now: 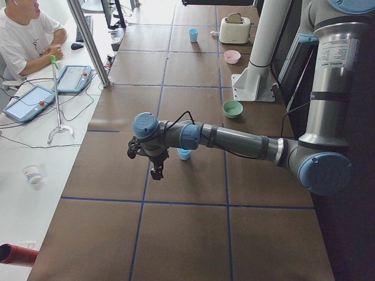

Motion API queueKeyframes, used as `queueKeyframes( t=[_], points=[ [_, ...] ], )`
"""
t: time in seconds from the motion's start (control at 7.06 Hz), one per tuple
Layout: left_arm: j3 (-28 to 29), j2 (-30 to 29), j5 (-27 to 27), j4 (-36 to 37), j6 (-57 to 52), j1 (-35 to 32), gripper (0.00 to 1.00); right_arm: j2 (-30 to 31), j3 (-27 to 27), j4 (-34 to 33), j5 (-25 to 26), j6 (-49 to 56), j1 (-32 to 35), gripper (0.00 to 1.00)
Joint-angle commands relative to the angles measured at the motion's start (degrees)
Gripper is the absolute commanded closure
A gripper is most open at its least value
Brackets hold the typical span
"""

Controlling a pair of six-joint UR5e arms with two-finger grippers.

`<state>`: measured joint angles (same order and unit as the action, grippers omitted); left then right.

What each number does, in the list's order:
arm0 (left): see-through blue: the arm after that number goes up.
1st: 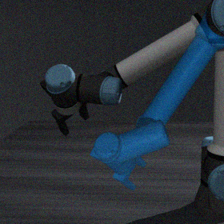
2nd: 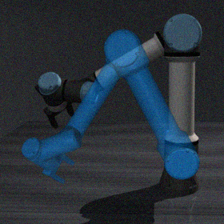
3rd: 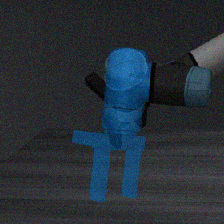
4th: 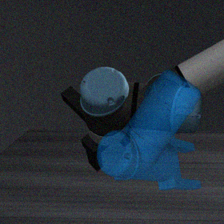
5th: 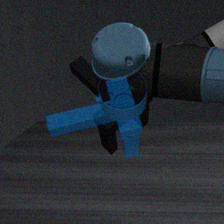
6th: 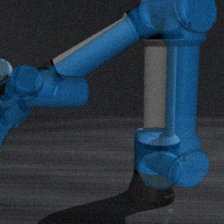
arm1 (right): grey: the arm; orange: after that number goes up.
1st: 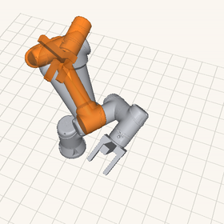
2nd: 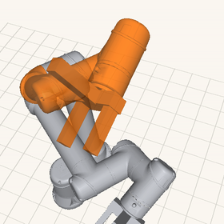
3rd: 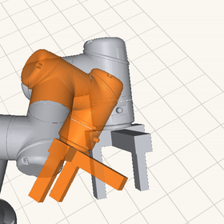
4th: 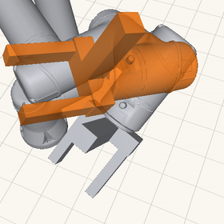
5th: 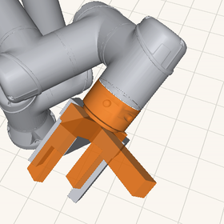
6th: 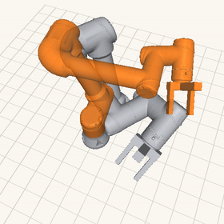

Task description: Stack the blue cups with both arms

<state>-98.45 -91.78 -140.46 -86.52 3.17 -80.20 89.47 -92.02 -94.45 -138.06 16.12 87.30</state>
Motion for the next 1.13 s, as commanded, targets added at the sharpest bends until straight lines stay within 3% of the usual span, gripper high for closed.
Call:
queueKeyframes(
  t=[0.0,0.28,0.57,0.99],
  points=[
    [-0.3,2.5,1.1,-14.8,19.8,9.2,0.00,0.0,-0.4,0.1,-0.6,0.0,-1.0,0.00],
    [-0.3,6.7,3.7,-25.6,29.1,15.1,0.00,0.0,-0.4,0.1,-0.6,0.0,-1.3,0.00],
    [-0.3,6.5,6.4,-26.0,31.2,19.7,0.00,0.0,-0.4,0.0,-0.7,0.0,-1.3,0.00],
    [0.4,6.2,6.4,-28.0,35.1,23.9,0.01,0.0,-0.2,0.0,-0.7,0.0,-1.5,0.00]
  ],
)
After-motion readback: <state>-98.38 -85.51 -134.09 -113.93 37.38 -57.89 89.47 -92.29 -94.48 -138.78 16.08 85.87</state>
